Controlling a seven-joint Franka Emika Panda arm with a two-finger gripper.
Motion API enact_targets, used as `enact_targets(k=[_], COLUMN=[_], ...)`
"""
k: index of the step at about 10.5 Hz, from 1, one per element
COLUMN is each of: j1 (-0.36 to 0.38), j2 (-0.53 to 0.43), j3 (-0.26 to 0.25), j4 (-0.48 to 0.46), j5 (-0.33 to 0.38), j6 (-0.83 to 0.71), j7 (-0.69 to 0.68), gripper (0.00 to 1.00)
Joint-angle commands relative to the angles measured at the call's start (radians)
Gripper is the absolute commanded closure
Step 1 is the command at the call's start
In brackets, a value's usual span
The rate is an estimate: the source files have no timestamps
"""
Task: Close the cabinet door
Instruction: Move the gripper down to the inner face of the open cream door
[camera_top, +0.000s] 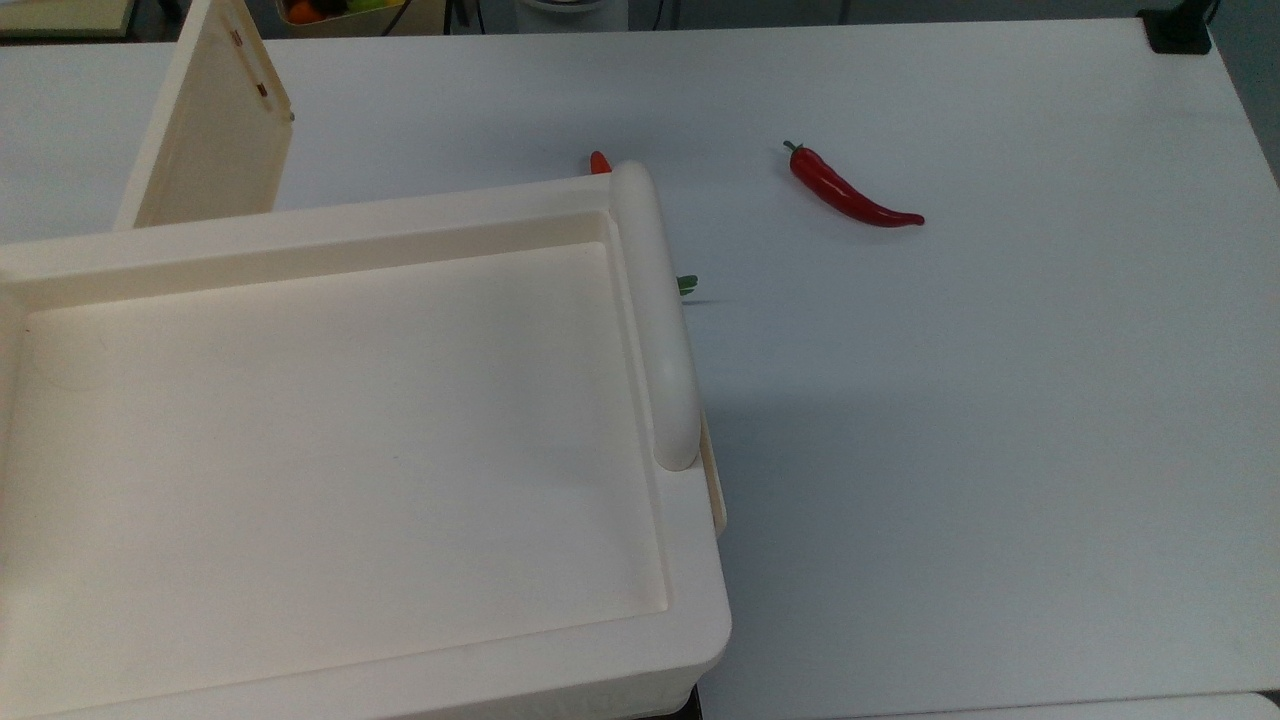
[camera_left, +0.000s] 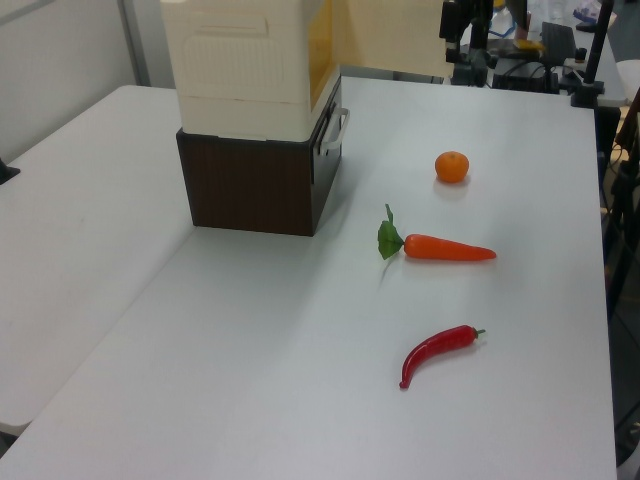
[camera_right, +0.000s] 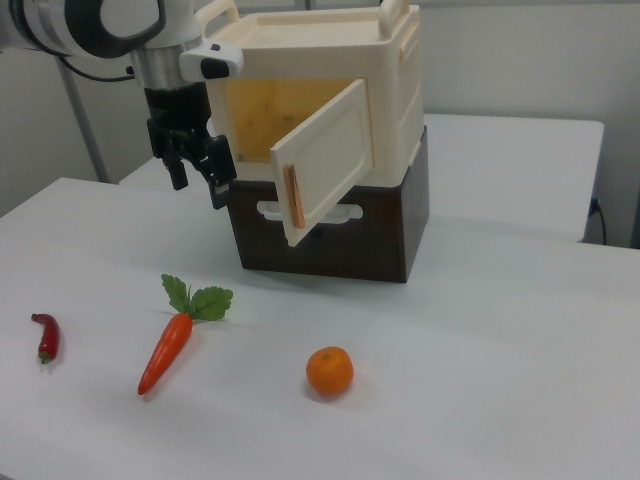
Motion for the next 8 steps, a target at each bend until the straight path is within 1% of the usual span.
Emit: enact_targets(k=[1,4,7,8], j1=[0.019,0.019,0.013,0.013], j2=[-0.008,-0.005,-0.007,-0.007], j3=[-0.012,-0.012,-0.013,-0.013], j4=[-0.018,-0.015,-0.013,-0.013], j5=[0.002,0.036,0.04,0.04], j6=[0.009,0.011,0.009,0.009], j7=[-0.014,-0.011,-0.005,-0.006], gripper=[0.0,0.0,0.0,0.02])
